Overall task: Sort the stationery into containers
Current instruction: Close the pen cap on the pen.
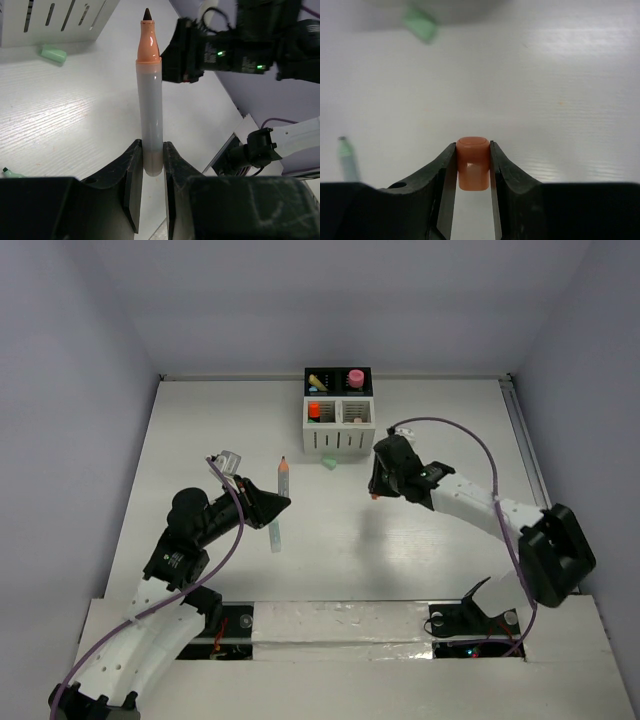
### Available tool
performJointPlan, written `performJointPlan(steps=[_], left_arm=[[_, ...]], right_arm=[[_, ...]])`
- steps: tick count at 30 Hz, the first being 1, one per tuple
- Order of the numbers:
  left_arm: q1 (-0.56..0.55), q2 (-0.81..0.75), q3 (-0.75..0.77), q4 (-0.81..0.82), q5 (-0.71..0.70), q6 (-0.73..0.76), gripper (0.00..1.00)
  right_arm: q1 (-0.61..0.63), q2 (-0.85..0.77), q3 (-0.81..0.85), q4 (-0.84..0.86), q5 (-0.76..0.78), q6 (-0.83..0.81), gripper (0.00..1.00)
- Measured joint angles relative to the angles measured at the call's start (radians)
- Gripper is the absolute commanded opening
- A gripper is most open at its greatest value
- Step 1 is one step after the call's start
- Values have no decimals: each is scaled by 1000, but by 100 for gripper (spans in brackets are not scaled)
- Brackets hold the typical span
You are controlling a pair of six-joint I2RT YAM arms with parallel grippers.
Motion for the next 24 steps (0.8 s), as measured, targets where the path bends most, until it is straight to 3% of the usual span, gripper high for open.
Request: performJointPlan(steps=[4, 11, 24], left_arm=[[0, 2, 0, 0, 0, 0, 0], [0, 9, 0, 0, 0, 0, 0], [0, 15, 0, 0, 0, 0, 0]], right_arm=[[111, -102, 108, 55, 11, 5, 7], [271, -60, 352, 222, 78, -3, 4], [338, 130, 488, 330, 112, -20, 4]])
